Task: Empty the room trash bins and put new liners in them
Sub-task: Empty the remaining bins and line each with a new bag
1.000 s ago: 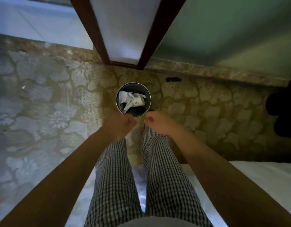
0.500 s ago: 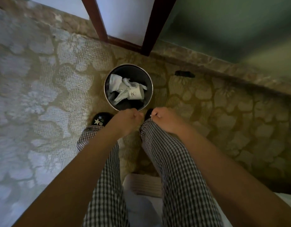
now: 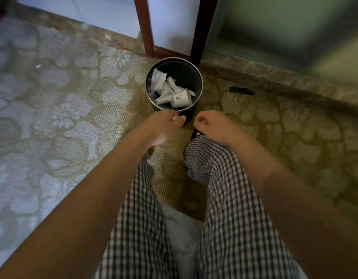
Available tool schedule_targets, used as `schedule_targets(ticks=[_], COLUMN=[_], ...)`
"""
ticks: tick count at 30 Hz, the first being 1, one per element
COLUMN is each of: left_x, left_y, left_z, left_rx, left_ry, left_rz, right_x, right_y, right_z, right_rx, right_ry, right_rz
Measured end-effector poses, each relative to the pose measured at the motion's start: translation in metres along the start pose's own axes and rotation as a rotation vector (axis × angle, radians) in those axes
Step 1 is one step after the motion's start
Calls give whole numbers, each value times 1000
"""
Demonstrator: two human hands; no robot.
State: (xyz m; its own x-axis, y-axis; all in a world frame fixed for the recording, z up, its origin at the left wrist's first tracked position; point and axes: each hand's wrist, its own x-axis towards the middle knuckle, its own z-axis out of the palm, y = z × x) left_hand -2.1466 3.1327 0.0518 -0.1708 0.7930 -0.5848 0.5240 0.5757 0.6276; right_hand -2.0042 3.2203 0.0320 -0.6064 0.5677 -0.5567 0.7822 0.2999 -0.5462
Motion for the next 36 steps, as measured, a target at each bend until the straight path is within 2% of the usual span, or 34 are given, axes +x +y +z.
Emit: schedule_targets(ticks=[7, 11, 14, 20, 26, 32, 36], left_x=[-33, -9, 21, 94, 161, 203, 223], left_y=[-3, -18, -35, -53, -72, -110, -125], left_z=[14, 15, 12, -6, -15, -18, -13], left_rx=[53, -102, -312, -547, -341, -217, -210], left_ry=[30, 62, 135, 197, 310, 226, 191], left_rz=[-24, -52, -107, -222, -281, -360, -399], right_x=[-30, -3, 30, 107, 171, 210, 225], right_y=[1, 10, 19, 40, 70, 80, 83], right_z=[-3, -5, -3, -8, 4, 5, 10], right_rx=[-89, -102, -94, 162, 285, 370, 408], right_ry=[33, 18, 0, 78, 102, 186, 113], right_rz=[-4, 64, 131, 317, 467, 561, 585])
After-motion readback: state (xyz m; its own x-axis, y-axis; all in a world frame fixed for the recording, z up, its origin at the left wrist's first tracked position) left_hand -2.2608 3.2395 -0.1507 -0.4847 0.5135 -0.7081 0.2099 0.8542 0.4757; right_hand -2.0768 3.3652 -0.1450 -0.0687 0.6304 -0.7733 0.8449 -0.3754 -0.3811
